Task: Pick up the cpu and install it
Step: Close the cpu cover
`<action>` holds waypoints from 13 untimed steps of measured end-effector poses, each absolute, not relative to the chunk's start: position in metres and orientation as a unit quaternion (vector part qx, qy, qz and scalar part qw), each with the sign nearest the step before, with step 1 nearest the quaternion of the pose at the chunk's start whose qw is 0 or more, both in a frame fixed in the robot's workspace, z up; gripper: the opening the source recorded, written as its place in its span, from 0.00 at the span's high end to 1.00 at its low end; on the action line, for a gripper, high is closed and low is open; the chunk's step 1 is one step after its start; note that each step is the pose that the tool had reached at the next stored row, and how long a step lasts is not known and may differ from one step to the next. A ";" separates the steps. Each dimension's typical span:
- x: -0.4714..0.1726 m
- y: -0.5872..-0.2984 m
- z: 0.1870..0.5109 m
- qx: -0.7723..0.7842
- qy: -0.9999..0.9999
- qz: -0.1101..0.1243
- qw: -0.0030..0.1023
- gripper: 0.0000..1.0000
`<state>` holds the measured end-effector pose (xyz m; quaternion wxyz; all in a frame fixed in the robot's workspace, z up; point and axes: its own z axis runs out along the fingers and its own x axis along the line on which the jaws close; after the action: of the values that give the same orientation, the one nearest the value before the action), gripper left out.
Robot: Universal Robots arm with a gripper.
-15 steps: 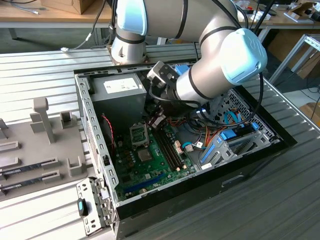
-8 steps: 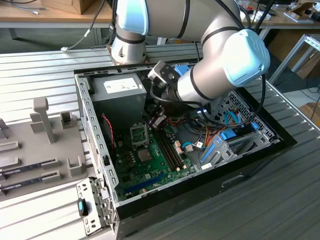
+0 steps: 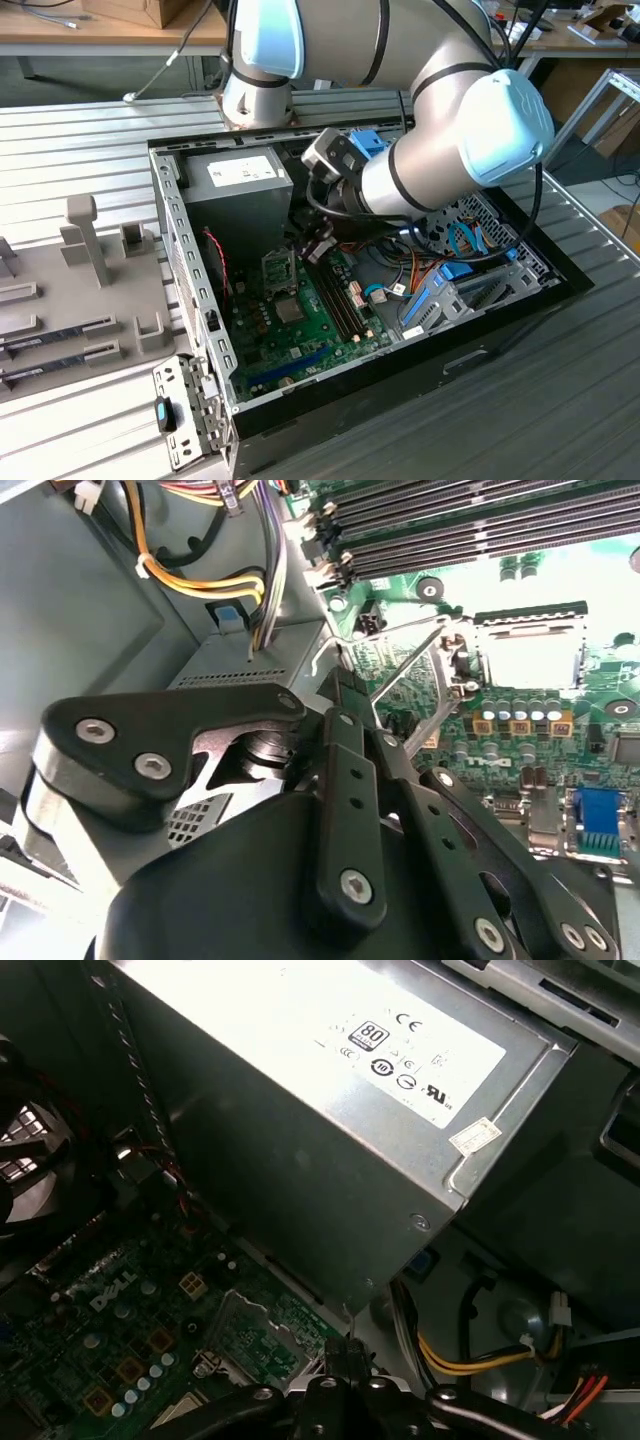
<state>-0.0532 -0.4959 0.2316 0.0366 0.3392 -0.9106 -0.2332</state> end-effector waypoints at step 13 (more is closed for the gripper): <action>-0.053 -0.505 0.232 0.339 -0.911 -0.233 0.037 0.89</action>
<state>-0.0532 -0.5048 0.2316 0.0367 0.3395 -0.9105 -0.2332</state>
